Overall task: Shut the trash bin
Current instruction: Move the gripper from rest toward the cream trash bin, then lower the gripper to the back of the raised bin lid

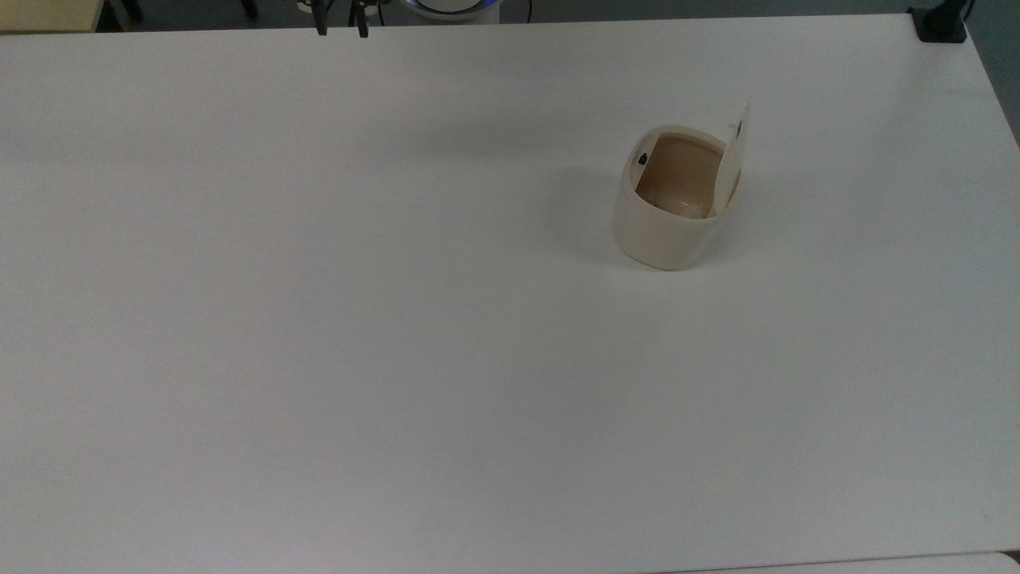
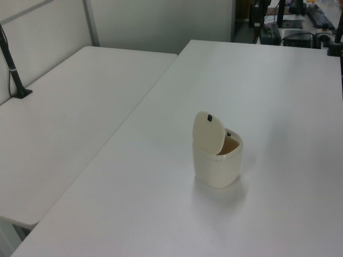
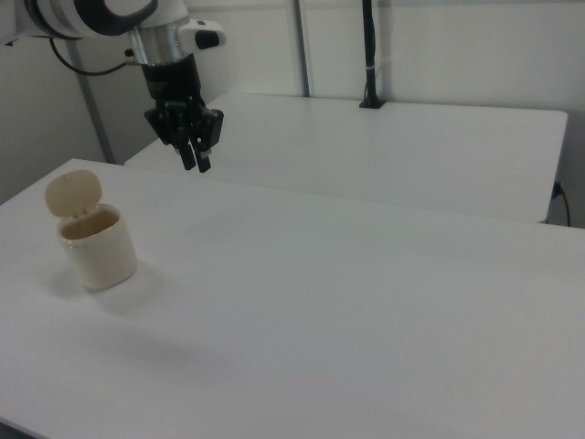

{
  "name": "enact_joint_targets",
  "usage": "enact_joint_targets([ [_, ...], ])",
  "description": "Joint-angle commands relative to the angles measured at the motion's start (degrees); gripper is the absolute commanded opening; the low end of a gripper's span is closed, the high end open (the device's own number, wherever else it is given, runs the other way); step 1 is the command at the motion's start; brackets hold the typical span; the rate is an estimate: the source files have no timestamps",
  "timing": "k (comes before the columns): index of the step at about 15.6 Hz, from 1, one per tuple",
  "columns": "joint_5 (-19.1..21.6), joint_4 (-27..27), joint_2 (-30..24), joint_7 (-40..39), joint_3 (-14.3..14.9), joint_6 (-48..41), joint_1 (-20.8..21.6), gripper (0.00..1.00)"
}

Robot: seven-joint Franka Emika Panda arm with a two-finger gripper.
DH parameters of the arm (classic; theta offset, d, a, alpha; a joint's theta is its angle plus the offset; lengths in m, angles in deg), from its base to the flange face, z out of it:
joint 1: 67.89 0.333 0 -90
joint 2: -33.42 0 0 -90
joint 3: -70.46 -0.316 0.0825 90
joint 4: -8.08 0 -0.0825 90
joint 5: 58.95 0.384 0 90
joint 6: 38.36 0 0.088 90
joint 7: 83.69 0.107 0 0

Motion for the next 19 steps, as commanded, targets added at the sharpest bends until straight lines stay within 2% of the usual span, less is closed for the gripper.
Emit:
enact_joint_targets([
  [1,0.27,0.97,-0.78,-2.00,0.63,0.36,0.76,0.09],
  [7,1.15,0.97,0.80,-5.17,-0.69,1.14,2.16,0.04],
  [10,1.94,0.97,0.89,-4.91,-0.78,4.30,6.37,0.04],
  [12,4.04,0.97,1.24,-4.82,-0.78,6.84,9.97,0.04],
  [19,5.46,0.97,5.28,-5.00,-0.78,18.35,22.63,0.04],
])
